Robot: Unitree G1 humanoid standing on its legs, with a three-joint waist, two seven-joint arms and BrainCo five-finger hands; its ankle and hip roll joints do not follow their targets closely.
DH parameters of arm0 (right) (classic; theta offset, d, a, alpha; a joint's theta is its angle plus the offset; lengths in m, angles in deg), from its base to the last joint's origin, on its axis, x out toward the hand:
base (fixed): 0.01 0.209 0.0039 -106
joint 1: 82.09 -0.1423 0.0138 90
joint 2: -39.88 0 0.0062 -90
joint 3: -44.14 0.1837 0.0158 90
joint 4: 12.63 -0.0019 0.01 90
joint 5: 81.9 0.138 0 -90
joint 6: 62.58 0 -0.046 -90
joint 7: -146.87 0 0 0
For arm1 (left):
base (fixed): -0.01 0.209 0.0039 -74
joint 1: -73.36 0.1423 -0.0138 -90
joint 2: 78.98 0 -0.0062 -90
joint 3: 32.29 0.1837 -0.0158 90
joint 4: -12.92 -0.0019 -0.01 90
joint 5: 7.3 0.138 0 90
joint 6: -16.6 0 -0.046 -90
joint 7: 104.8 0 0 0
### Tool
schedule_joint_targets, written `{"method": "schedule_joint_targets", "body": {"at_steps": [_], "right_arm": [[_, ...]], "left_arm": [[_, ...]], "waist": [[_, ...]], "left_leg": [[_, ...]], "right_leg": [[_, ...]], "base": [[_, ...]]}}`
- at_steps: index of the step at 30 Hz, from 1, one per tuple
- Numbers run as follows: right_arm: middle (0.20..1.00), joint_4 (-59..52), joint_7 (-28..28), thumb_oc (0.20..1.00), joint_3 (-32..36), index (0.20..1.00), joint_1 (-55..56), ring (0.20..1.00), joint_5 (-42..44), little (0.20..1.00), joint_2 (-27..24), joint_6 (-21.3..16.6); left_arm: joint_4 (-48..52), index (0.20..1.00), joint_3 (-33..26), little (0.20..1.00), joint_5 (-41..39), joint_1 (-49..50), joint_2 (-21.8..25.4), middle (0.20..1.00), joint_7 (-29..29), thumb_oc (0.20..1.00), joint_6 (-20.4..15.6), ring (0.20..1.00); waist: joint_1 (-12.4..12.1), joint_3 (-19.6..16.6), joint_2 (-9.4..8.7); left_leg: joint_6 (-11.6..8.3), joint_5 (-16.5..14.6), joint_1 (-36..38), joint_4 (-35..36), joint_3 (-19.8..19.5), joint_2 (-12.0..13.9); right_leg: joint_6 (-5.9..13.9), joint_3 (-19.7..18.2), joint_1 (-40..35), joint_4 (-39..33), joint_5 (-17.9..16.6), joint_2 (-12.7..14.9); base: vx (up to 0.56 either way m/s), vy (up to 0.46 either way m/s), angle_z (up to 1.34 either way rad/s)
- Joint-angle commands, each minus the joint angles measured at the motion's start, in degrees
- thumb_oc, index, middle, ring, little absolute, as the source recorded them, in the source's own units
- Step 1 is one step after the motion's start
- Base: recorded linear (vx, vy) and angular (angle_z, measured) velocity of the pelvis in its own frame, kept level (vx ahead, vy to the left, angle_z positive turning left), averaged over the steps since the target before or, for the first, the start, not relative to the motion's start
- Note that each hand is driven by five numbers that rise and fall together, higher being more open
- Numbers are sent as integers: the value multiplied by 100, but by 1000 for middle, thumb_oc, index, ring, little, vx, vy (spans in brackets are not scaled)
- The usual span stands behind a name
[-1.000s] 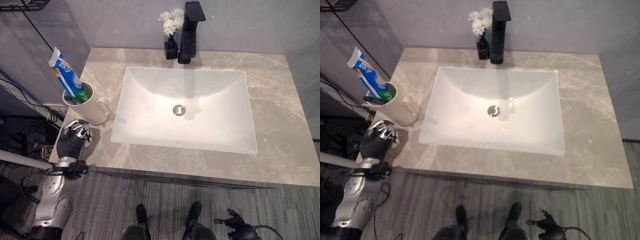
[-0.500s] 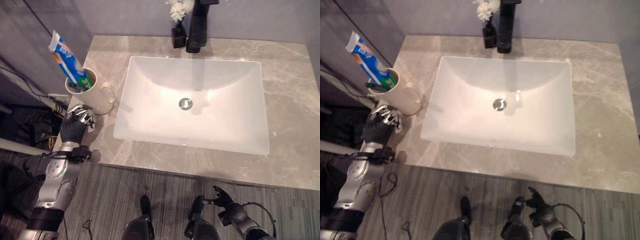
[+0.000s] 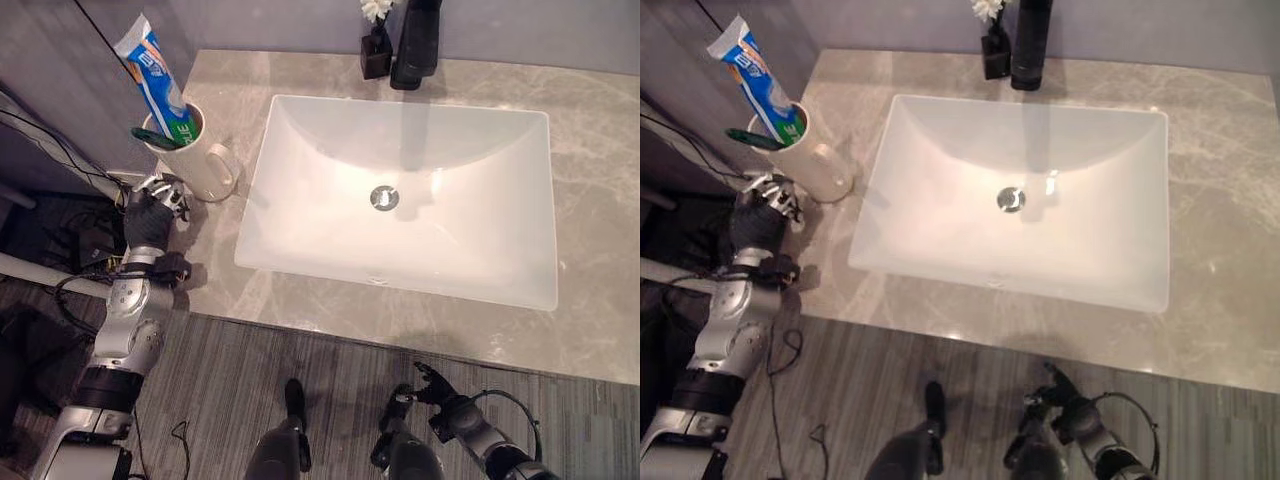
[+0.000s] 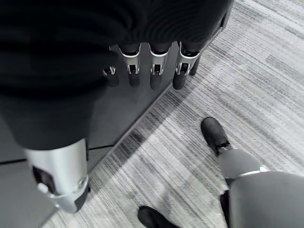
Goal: Put brush and paste in cup on sink, flatten towel.
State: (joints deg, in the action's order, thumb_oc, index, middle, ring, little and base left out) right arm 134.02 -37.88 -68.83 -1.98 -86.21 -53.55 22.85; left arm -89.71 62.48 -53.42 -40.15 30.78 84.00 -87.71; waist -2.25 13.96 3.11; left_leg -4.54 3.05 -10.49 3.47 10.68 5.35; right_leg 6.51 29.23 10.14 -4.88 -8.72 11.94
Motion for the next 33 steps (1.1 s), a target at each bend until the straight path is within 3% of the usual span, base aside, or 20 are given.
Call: {"method": "schedule_joint_targets", "body": {"at_steps": [1, 6, 12, 19, 29, 33], "right_arm": [[1000, -60, -61, 1000, -163, 1000, -171, 1000, -157, 1000, -106, 32], [1000, 109, -79, 1000, -40, 1000, -95, 1000, -120, 1000, -108, 54], [1000, 395, -41, 1000, 175, 1000, 127, 1000, -246, 1000, -133, 75], [1000, 376, -26, 1000, 292, 1000, 229, 1000, -288, 1000, -169, 10], [1000, 290, -86, 1000, 313, 1000, 181, 1000, -301, 1000, -215, 17], [1000, 144, -130, 1000, 296, 1000, 231, 1000, -282, 1000, -234, 12]], "left_arm": [[-355, 200, 24, 200, 155, -456, 148, 200, 160, 200, -156, 200], [97, 200, -140, 200, 244, -52, 105, 200, 120, 200, -182, 200], [1213, 200, -534, 200, 86, 1403, -30, 200, -418, 200, -94, 200], [1629, 200, -713, 200, -109, 2064, -188, 200, -711, 200, -46, 200], [1565, 200, -653, 200, 175, 1729, -121, 200, -587, 200, -89, 200], [1194, 200, -575, 200, 418, 1109, -97, 200, -313, 200, -180, 200]], "waist": [[148, 130, -149], [136, 118, -149], [52, -32, -59], [17, -118, -6], [85, -14, -19], [174, 104, -43]], "left_leg": [[-2, 420, -216, 153, -269, -42], [0, 400, -165, 153, -221, -28], [-15, 377, 1, 153, -173, -2], [-24, 365, 72, 153, -126, 24], [-27, 362, 23, 153, -16, 56], [-40, 372, -98, 153, 38, 57]], "right_leg": [[676, -417, -366, 259, -86, 523], [652, -450, -377, 299, -39, 519], [608, -452, -512, 301, 35, 517], [582, -476, -567, 215, 45, 467], [574, -648, -364, 190, 13, 408], [595, -708, -228, 115, -80, 393]], "base": [[1, 13, -14], [16, -1, -8], [26, -13, -5], [2, -3, -1], [-4, -4, -7], [-1, -6, -15]]}}
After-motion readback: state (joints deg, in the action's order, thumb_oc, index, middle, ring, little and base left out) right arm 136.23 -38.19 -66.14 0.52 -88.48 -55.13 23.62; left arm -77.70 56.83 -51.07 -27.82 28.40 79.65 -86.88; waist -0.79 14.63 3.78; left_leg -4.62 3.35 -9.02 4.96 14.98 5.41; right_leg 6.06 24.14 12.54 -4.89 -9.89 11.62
